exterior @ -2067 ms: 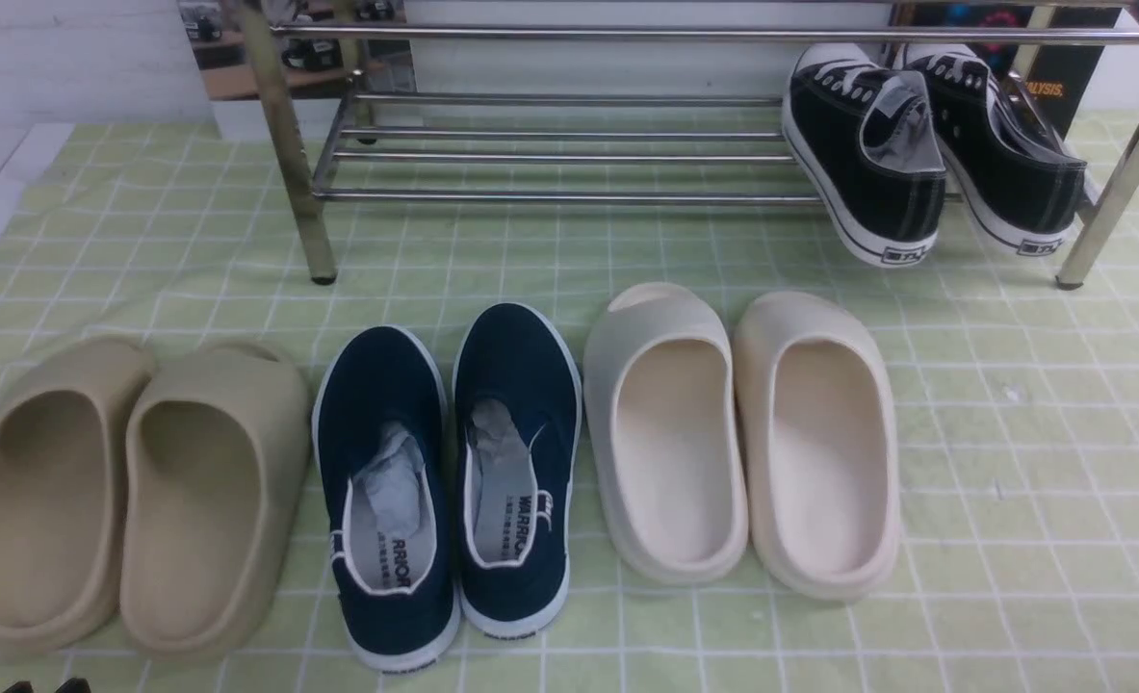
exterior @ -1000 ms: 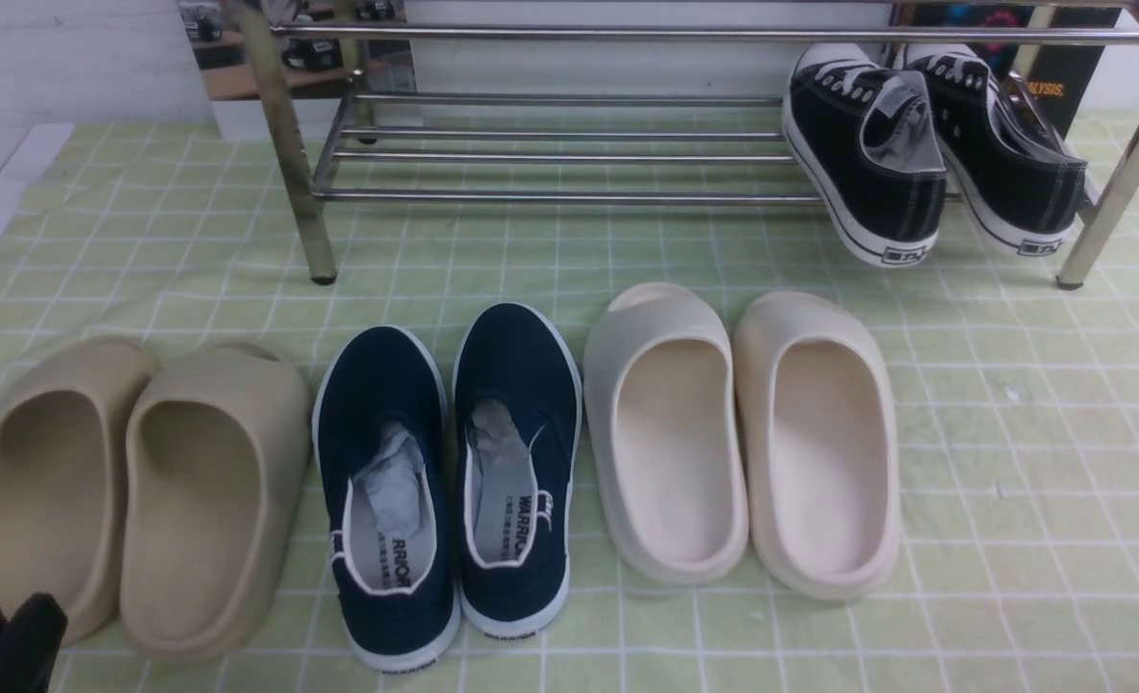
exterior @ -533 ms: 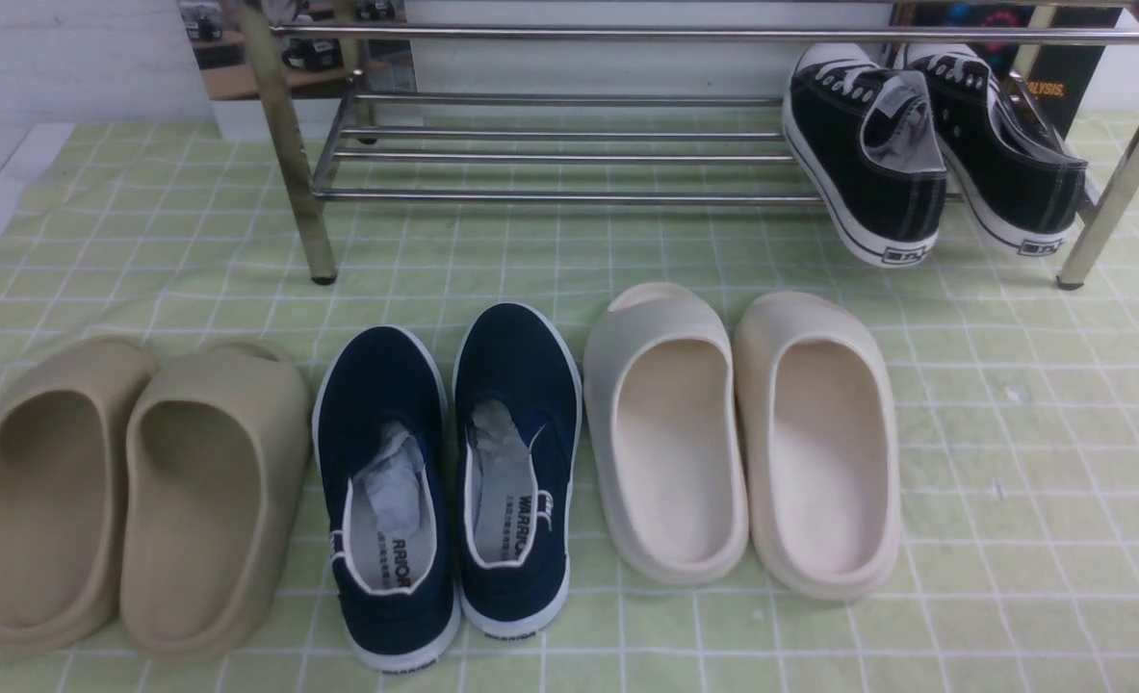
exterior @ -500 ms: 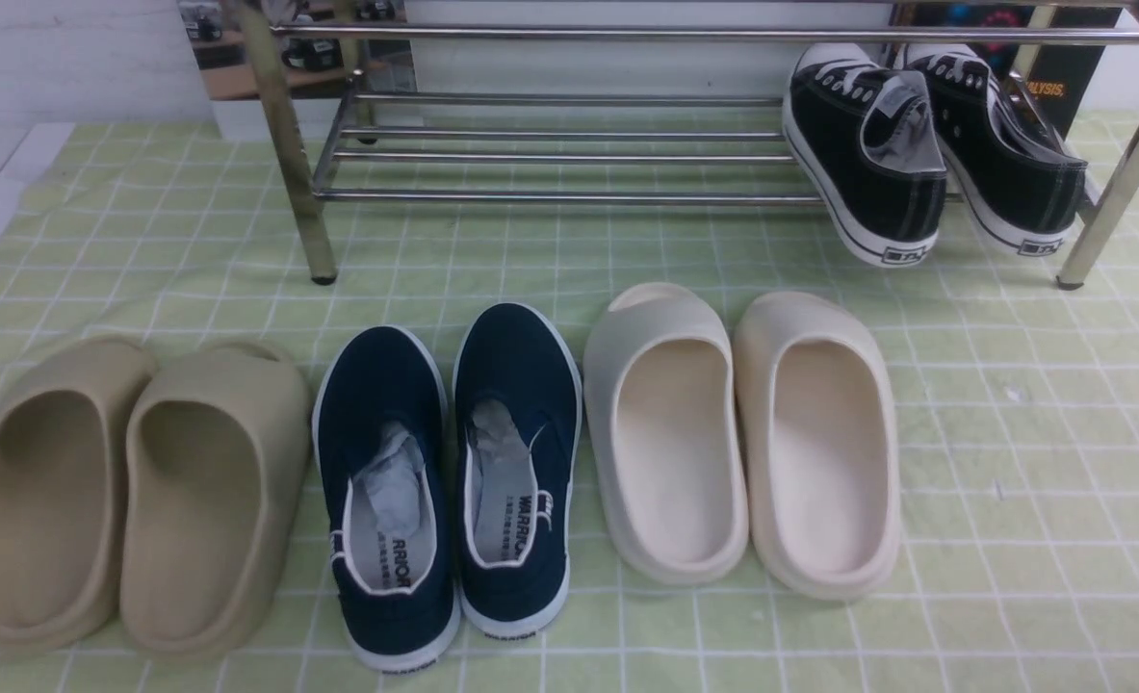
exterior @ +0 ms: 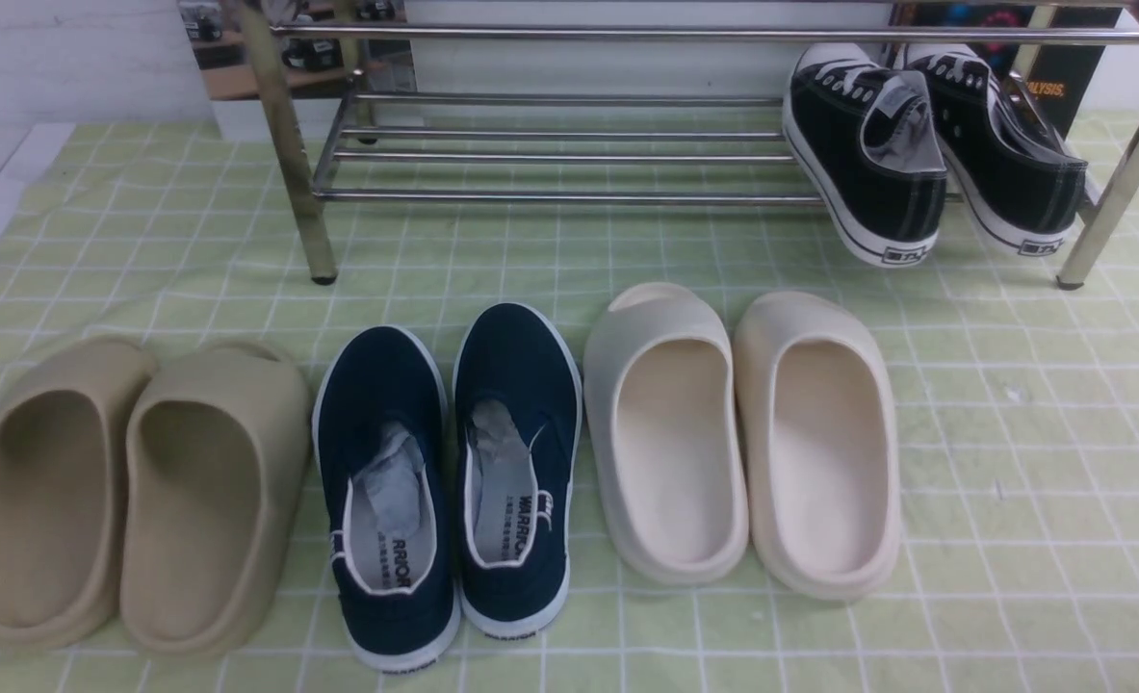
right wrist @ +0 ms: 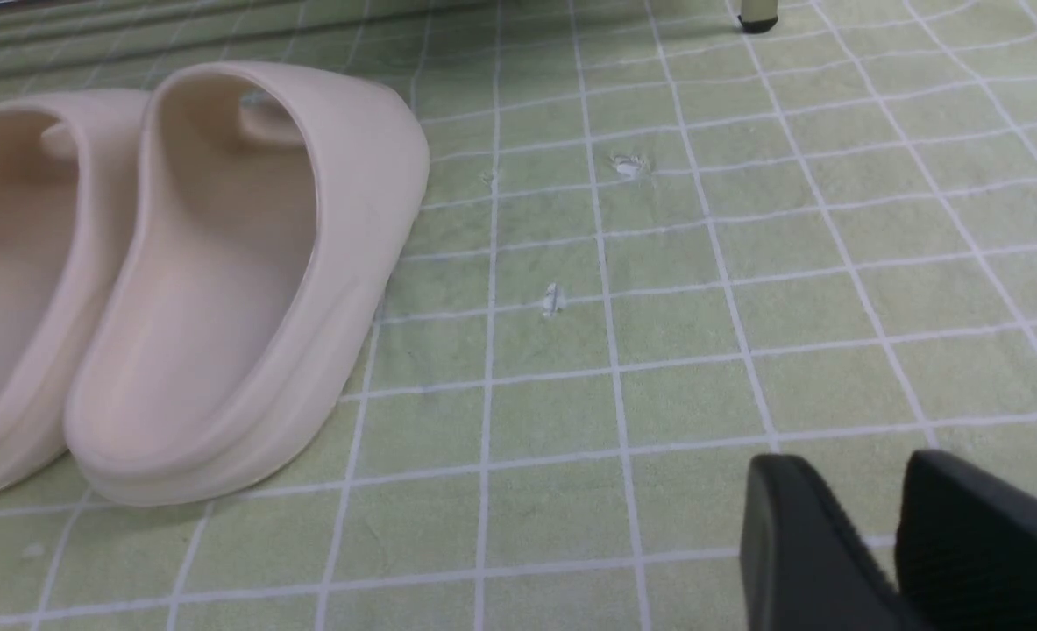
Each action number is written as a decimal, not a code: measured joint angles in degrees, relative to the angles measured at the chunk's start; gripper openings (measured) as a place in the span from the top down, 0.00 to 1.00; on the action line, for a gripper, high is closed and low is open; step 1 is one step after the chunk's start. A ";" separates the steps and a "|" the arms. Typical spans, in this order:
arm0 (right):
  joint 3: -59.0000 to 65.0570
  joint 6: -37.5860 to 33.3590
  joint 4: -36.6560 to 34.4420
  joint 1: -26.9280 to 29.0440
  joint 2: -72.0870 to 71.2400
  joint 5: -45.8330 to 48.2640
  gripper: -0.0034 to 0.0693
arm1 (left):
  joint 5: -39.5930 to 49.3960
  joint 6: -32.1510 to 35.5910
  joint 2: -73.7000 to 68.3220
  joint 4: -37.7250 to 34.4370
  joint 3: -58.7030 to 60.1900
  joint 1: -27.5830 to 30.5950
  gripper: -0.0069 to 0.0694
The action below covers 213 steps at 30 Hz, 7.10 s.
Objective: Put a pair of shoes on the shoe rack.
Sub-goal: Use the left arm to grab the shoe closest to it, then use the left arm to put a shoe into the shoe rack, then use the left arm to grab the shoe closest to it, then use the left arm to put a shoe into the shoe rack
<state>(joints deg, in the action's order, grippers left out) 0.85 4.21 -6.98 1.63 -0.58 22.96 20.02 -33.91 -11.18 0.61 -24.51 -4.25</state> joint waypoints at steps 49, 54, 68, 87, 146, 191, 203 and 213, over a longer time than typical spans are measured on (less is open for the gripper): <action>0.00 0.00 -0.02 0.00 0.00 0.00 0.63 | 22.55 -6.03 -81.01 7.20 -32.41 -19.52 0.89; 0.00 0.00 -0.02 0.00 0.00 0.00 0.63 | 30.81 -1.56 -77.23 7.25 -40.40 -19.52 0.89; 0.00 0.00 -0.02 0.00 0.00 0.00 0.63 | 34.47 9.80 -95.49 0.64 -70.02 -13.09 0.89; 0.00 0.00 -0.02 0.00 0.00 0.00 0.62 | 30.11 12.60 -119.75 2.90 -104.80 -12.54 0.89; 0.00 0.00 -0.04 0.00 0.00 0.00 0.62 | 16.27 21.45 -84.28 -22.45 -35.89 -12.59 0.35; 0.00 0.00 -0.01 0.00 0.00 0.00 0.62 | 28.93 23.26 -83.07 -16.48 -46.90 -17.75 0.91; 0.00 0.00 -0.01 0.00 0.00 0.00 0.62 | 30.95 29.39 -87.04 -24.04 -52.52 -17.75 0.91; 0.00 0.00 -0.01 0.00 0.00 0.00 0.62 | 35.53 29.94 -98.73 -24.11 -69.89 -17.75 0.91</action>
<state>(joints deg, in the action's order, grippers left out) 0.85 4.21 -6.99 1.63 -0.58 22.96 55.56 -3.97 -109.91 -23.50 -94.40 -22.00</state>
